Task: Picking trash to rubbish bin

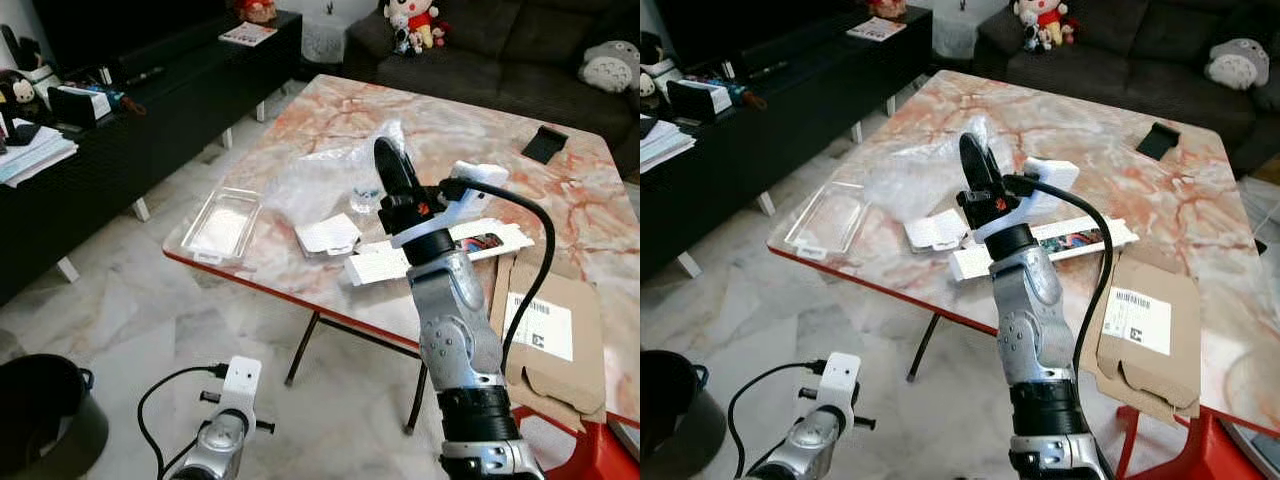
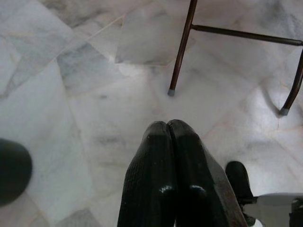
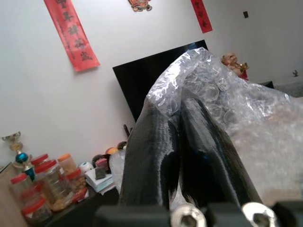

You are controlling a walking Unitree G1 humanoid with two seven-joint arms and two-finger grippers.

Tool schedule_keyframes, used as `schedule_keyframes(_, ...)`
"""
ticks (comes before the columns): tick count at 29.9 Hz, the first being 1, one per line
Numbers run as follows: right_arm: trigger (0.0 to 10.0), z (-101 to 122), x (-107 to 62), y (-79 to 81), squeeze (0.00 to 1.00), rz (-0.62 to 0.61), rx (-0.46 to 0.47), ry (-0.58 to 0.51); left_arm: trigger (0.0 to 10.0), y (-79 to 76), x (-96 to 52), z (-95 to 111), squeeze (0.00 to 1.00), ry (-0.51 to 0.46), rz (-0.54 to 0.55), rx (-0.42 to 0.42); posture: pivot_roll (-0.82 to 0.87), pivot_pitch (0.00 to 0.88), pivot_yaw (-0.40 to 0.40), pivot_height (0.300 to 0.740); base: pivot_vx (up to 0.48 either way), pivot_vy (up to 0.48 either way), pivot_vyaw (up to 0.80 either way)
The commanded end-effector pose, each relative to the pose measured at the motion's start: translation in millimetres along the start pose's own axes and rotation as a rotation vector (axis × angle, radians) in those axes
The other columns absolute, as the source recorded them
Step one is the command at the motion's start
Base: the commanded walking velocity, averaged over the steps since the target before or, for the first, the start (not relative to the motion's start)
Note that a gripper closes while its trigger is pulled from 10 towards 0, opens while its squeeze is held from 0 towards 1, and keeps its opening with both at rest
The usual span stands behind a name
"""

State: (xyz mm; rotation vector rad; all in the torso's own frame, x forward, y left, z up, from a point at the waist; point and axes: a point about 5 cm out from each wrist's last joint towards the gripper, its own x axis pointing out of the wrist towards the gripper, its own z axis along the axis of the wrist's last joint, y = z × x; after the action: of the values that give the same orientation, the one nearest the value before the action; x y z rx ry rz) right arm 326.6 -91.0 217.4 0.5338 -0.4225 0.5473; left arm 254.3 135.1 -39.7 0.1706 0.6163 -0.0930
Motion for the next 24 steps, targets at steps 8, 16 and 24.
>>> schedule_keyframes(8,10.0,2,-0.4,-0.8,0.00,-0.001,-0.017,-0.007,10.0,-2.0,0.0,0,0.00,-0.002,0.001,-0.006,-0.12,0.022,-0.069,0.740,-0.277,0.000,0.00)
schedule_keyframes(16,10.0,5,-8.3,-15.1,0.00,-0.051,-0.047,-0.003,10.0,-2.8,-0.2,0,0.00,-0.002,0.000,-0.008,-0.12,0.024,-0.071,0.740,-0.274,0.000,0.00)
schedule_keyframes(24,10.0,-7,-36.1,-53.2,0.00,-0.171,-0.137,0.102,10.0,-3.1,-0.2,0,0.00,-0.002,-0.001,-0.008,-0.13,0.025,-0.071,0.740,-0.272,0.000,0.00)
